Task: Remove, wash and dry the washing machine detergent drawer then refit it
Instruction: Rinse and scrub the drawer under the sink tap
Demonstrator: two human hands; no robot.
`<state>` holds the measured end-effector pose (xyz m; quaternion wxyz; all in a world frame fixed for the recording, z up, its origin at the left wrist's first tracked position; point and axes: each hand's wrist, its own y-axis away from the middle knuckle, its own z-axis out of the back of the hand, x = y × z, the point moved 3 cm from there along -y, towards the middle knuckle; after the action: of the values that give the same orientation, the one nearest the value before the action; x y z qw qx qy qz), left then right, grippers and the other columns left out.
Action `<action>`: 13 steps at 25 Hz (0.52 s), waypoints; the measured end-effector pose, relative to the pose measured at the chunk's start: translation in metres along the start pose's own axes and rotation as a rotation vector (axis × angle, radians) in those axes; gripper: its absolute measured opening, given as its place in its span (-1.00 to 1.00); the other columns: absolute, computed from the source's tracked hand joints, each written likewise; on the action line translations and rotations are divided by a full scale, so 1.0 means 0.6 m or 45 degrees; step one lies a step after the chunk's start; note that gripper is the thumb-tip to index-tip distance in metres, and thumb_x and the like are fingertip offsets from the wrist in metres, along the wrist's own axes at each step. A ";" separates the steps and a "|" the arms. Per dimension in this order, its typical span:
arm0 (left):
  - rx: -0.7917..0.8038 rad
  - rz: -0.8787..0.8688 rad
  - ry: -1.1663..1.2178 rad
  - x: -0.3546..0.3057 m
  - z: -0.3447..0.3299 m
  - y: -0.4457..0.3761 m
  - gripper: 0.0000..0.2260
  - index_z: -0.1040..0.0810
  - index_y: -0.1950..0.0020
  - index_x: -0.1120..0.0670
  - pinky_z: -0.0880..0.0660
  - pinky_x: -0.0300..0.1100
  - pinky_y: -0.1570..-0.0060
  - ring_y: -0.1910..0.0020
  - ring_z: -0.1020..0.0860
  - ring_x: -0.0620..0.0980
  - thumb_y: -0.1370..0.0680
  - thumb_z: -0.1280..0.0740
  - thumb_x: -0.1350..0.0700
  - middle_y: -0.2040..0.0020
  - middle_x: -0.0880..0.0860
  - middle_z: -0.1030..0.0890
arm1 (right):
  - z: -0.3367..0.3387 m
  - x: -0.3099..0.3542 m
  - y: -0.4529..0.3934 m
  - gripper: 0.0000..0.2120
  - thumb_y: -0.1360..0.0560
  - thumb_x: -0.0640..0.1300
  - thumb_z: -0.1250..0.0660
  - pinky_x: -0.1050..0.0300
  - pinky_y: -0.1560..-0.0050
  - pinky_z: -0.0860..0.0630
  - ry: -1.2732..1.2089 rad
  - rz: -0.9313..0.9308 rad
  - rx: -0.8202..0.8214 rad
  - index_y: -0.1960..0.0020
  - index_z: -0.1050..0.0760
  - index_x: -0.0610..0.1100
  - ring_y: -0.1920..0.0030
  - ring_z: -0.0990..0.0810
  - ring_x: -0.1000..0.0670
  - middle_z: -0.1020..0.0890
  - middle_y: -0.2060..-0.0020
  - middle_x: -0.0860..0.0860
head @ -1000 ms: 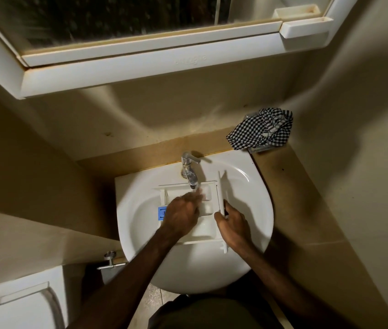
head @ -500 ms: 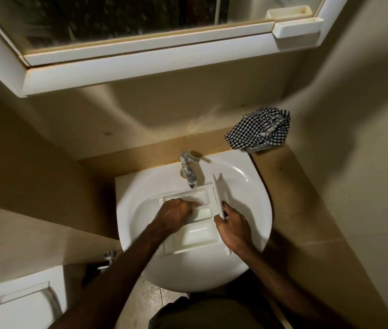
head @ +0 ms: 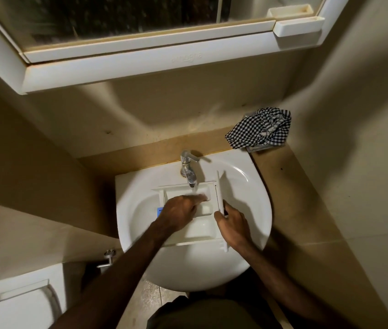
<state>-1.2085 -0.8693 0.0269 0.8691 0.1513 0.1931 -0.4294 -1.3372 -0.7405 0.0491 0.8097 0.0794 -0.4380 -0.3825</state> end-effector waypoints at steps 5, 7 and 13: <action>-0.092 0.153 0.050 0.032 0.016 0.018 -0.79 -0.70 -0.20 -0.06 -0.41 -0.21 0.11 0.01 -0.66 0.07 -0.62 -0.34 0.09 0.00 0.00 -0.75 | 0.020 -0.010 -0.007 -0.67 -0.45 0.11 -0.18 -0.07 -0.11 -0.59 -0.015 0.003 0.039 -0.11 -0.58 0.06 -0.02 -0.64 -0.13 -0.70 0.04 0.04; -0.111 0.167 0.209 0.013 0.006 0.015 -0.76 -0.70 -0.23 -0.06 -0.49 -0.21 -0.02 -0.05 -0.67 0.06 -0.60 -0.36 0.11 -0.09 0.00 -0.74 | 0.013 0.006 -0.007 -0.59 -0.40 0.14 -0.17 -0.05 -0.08 -0.57 0.027 0.015 0.066 -0.14 -0.58 0.04 -0.01 -0.63 -0.15 -0.70 0.06 0.03; 0.044 0.104 -0.084 0.021 0.010 0.014 -0.80 -0.69 -0.15 -0.04 -0.41 -0.21 0.10 -0.02 -0.64 0.04 -0.63 -0.31 -0.03 -0.03 0.00 -0.73 | 0.025 -0.004 -0.009 -0.69 -0.41 0.14 -0.19 -0.04 -0.03 -0.57 0.084 -0.029 0.089 -0.02 -0.57 0.03 0.03 -0.62 -0.15 -0.67 0.15 0.04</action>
<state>-1.1938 -0.8757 0.0272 0.8891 0.1599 0.1507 -0.4016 -1.3522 -0.7397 0.0541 0.8160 0.1252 -0.4233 -0.3732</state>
